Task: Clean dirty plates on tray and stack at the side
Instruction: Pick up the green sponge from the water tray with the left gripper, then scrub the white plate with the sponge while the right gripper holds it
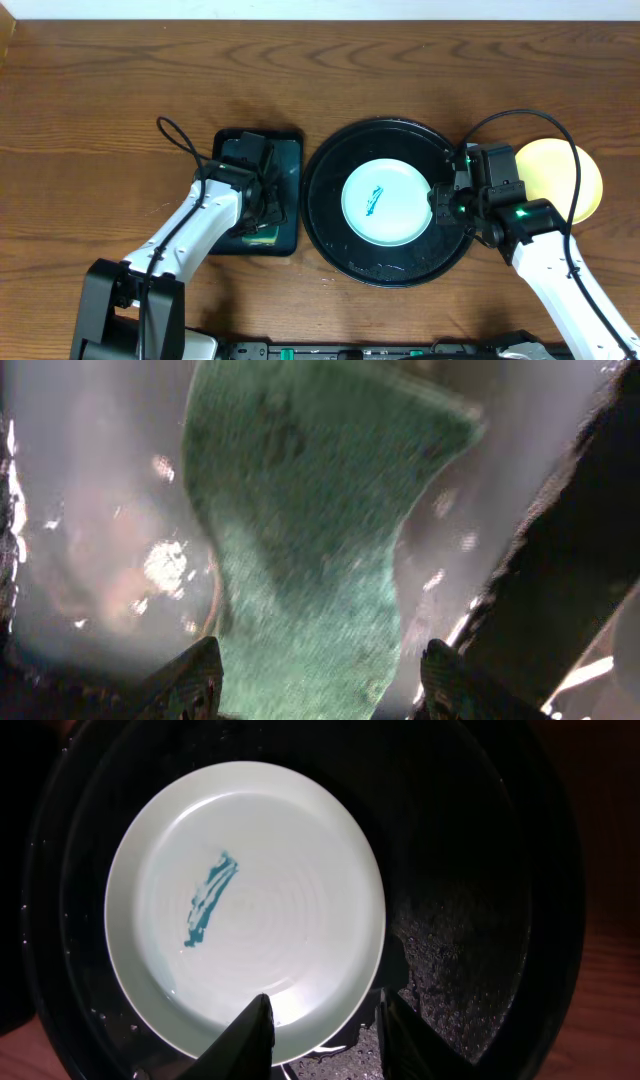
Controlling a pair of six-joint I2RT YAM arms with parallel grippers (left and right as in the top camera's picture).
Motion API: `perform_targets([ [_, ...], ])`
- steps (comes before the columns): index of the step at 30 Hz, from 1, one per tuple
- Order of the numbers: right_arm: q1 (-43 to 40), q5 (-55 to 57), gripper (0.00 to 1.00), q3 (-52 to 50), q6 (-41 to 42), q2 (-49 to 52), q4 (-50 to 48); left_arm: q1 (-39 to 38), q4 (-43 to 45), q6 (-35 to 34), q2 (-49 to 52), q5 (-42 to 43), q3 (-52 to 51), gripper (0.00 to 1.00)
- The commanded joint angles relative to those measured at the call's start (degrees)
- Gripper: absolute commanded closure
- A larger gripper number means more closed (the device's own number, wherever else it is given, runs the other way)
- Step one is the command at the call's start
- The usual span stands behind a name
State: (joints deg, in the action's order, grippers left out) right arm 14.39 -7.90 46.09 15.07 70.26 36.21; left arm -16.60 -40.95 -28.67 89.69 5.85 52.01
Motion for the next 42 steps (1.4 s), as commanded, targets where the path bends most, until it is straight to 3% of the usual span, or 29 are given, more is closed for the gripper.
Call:
perform_targets([
  [1,0.33,-0.11,0.67,0.90,0.76,-0.28,0.00,0.24,2.56,0.79,0.17,-1.92,0.63,0.40],
  [6,0.33,-0.11,0.67,0.90,0.79,-0.28,0.07,0.24,5.97,0.52,0.55,-8.07,-1.84,0.55],
  [14,0.33,-0.11,0.67,0.90,2.27,-0.28,-0.13,0.24,7.87,-1.16,5.75,-4.92,-5.25,0.60],
  [17,0.33,-0.11,0.67,0.90,2.27,-0.28,-0.09,0.20,8.50,-1.14,7.43,-2.38,-5.22,0.92],
  [22,0.33,-0.09,0.67,0.87,2.25,-0.28,0.02,0.20,7.10,-0.35,5.73,-2.40,-3.19,0.92],
  [26,0.33,0.39,0.75,0.31,2.01,0.33,-0.63,0.20,1.16,0.61,2.03,-2.40,2.43,0.92],
  [32,0.26,2.97,0.72,-1.27,2.03,5.84,-2.34,-0.07,-5.03,2.54,-3.76,1.95,10.58,0.93],
  [42,-0.26,2.93,0.67,-1.27,2.08,19.54,-11.76,-5.55,-0.11,2.49,-6.23,7.67,11.23,0.92],
])
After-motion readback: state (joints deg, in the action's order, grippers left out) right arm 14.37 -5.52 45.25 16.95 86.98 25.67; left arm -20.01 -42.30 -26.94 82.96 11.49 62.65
